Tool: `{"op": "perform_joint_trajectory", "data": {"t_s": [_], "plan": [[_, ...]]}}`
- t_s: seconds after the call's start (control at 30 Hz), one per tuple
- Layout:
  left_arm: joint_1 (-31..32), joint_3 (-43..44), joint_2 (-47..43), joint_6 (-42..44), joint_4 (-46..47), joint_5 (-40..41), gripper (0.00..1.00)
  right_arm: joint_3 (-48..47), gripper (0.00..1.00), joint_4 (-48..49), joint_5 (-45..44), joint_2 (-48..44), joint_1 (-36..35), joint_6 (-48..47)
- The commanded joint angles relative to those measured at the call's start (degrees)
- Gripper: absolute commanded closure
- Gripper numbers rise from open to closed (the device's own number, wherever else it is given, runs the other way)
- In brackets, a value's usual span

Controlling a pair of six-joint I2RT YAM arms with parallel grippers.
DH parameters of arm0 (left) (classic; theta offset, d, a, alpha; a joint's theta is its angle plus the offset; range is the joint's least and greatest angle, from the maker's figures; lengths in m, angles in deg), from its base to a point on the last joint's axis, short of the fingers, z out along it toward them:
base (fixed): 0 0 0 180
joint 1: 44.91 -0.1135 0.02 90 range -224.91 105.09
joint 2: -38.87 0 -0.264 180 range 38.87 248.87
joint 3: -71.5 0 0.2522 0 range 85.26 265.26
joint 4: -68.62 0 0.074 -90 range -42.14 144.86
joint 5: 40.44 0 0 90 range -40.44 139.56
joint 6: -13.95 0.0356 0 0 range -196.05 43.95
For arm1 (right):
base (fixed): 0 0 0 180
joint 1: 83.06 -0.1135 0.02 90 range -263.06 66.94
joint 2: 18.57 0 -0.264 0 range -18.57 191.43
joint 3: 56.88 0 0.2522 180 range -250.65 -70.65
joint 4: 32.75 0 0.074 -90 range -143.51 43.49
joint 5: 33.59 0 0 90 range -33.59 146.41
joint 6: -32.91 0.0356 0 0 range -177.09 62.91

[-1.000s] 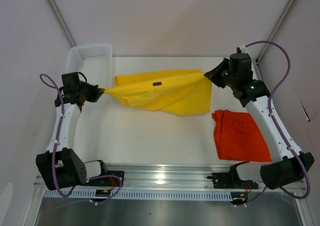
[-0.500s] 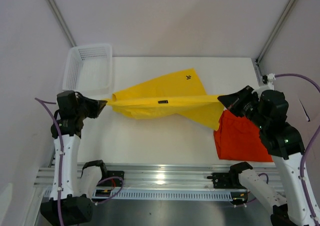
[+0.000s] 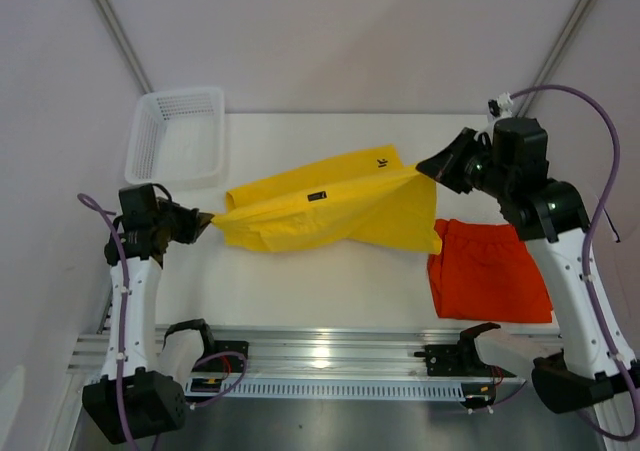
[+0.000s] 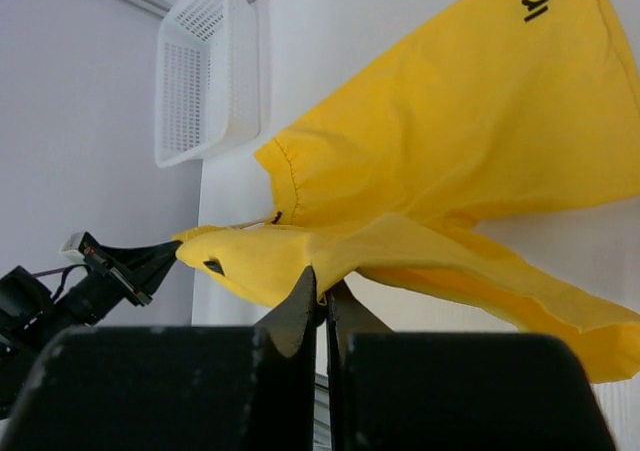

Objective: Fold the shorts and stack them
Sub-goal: Fold the shorts

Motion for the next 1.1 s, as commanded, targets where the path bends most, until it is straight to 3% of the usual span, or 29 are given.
{"op": "perform_joint_trajectory", "data": {"t_s": [0.0, 0.43, 0.8, 1.07], "plan": [[-1.86, 1.11, 2.73, 1.33, 2.33, 2.59, 1.0, -6.47, 1.0, -1.35, 1.91, 5.83, 0.05, -6.21], [-2.12, 10.59, 16.44, 0.19, 8.13, 3.65, 1.0, -8.75, 1.0, 6.73, 7.71, 20.26, 5.93, -6.22], [-2.04, 20.18, 31.2, -0.86, 12.7, 2.06, 1.0, -26.14, 1.0, 6.12, 9.47, 38.08, 6.81, -6.84], [0.15, 28.26, 44.21, -2.8, 18.77, 0.83, 1.0, -30.99, 1.0, 9.81, 8.69, 50.58, 8.31, -3.15]]}}
